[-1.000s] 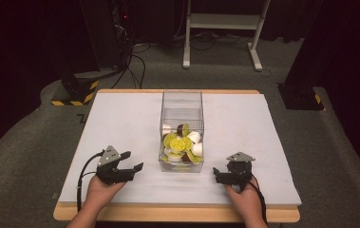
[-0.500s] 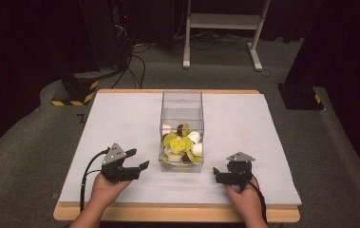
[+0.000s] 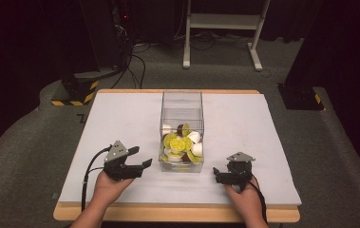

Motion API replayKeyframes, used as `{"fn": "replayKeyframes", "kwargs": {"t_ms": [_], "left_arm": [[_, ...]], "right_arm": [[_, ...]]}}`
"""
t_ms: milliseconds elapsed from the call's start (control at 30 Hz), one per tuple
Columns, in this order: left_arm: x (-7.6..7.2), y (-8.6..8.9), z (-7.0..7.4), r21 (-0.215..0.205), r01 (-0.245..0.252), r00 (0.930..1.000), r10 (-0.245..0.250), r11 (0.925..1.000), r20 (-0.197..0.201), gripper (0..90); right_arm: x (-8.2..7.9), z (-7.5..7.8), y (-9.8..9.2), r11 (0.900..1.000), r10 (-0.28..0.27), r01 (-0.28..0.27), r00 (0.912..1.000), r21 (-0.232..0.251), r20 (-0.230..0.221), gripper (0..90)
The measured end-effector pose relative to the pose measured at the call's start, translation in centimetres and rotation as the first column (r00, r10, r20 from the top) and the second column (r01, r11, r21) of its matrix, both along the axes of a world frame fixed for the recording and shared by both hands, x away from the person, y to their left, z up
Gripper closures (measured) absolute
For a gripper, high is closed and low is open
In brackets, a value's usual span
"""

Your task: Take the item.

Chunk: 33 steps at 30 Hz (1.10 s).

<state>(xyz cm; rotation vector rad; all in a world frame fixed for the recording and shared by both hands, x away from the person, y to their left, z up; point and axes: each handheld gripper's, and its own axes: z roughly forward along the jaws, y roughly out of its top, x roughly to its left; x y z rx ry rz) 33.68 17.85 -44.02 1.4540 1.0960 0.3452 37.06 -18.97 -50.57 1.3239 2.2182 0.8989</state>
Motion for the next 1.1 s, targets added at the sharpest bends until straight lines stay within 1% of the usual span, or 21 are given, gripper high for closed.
{"fn": "replayKeyframes", "kwargs": {"t_ms": [100,133,200,300,367,500,600,633,700,767,933,967,1100], "left_arm": [[0.2,-0.5,0.3,0.001,0.001,1.0000,-0.001,1.0000,0.006,28.2],[0.2,-0.7,0.4,-0.007,0.000,1.0000,0.000,1.0000,0.008,28.2],[0.3,-1.1,0.7,0.003,0.009,0.9999,-0.009,1.0000,0.013,28.1],[0.4,-1.5,1.1,0.000,0.017,0.9998,-0.017,0.9999,0.013,28.1],[0.5,-1.8,1.3,0.006,0.027,0.9995,-0.027,0.9996,0.015,28.2],[0.7,-2.7,1.5,0.009,0.039,0.9991,-0.039,0.9992,0.018,28.3],[0.9,-3.1,1.7,0.001,0.043,0.9989,-0.043,0.9991,0.020,28.5],[0.9,-3.2,1.8,0.007,0.052,0.9984,-0.052,0.9986,0.020,28.5],[1.1,-3.5,1.8,-0.002,0.056,0.9983,-0.056,0.9984,0.017,28.6],[1.2,-3.7,1.8,0.008,0.062,0.9980,-0.062,0.9981,0.016,28.6],[1.4,-4.3,2.0,0.016,0.079,0.9967,-0.080,0.9967,0.017,28.7],[1.5,-4.5,2.1,0.006,0.080,0.9967,-0.080,0.9968,0.016,28.7],[1.7,-4.9,2.3,0.010,0.091,0.9956,-0.092,0.9958,0.020,28.7]], "right_arm": [[0.0,0.0,0.0,1.000,0.000,0.000,1.0000,0.000,0.000,9.8],[0.0,0.0,0.0,1.000,0.001,-0.001,1.0000,0.000,0.000,9.8],[0.0,0.0,0.0,1.000,0.001,-0.001,1.0000,0.000,0.000,9.8],[0.0,0.0,0.0,1.000,0.001,-0.001,1.0000,0.001,0.000,9.9],[0.0,0.0,0.0,1.000,0.002,-0.002,1.0000,0.004,-0.003,9.9],[0.0,0.0,0.0,1.000,0.002,-0.002,1.0000,0.003,-0.004,9.9],[0.0,0.0,0.0,1.000,0.003,-0.003,1.0000,0.003,-0.001,9.9],[0.0,0.0,0.0,1.000,0.001,-0.001,1.0000,0.004,-0.002,9.9],[0.0,0.0,0.0,1.000,0.002,-0.002,1.0000,0.004,-0.004,9.9],[0.0,0.0,0.0,1.000,0.001,-0.001,1.0000,0.004,-0.003,9.9],[0.0,0.0,0.0,1.000,0.002,-0.002,1.0000,0.003,-0.003,10.0],[0.0,0.0,0.0,1.000,0.002,-0.002,1.0000,0.004,-0.004,10.0],[0.0,0.0,0.0,1.000,0.002,-0.002,1.0000,0.004,-0.004,10.0]]}}
